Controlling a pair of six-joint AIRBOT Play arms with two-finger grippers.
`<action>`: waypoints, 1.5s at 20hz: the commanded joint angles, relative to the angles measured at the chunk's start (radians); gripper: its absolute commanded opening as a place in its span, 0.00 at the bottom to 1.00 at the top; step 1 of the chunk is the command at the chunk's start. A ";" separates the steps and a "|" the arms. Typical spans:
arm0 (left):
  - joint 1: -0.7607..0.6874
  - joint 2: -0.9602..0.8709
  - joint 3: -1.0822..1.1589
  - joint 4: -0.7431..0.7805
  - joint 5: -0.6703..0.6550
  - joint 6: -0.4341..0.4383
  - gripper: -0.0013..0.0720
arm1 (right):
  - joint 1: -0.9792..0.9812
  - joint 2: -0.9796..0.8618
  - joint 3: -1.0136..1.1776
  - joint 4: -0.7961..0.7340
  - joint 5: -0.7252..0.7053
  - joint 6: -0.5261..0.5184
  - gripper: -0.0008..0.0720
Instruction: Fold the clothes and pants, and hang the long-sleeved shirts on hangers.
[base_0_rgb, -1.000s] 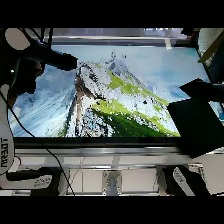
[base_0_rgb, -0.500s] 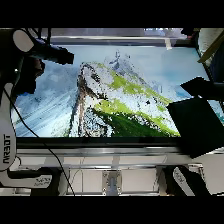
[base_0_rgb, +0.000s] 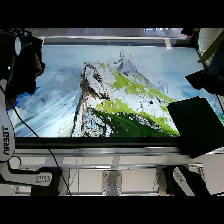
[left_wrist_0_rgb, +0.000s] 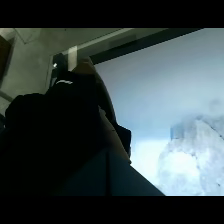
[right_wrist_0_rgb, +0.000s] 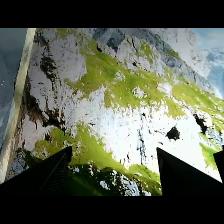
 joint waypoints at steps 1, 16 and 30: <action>0.037 -0.032 0.000 0.031 0.055 -0.009 0.04 | 0.001 0.000 0.001 -0.006 -0.030 0.000 0.83; 0.386 -0.235 0.000 -0.288 0.015 -0.451 0.73 | 0.001 0.000 0.001 -0.006 -0.022 0.001 0.83; 0.594 -0.516 0.001 -1.033 0.223 -0.192 0.67 | 0.001 -0.014 0.001 -0.006 -0.022 0.099 0.83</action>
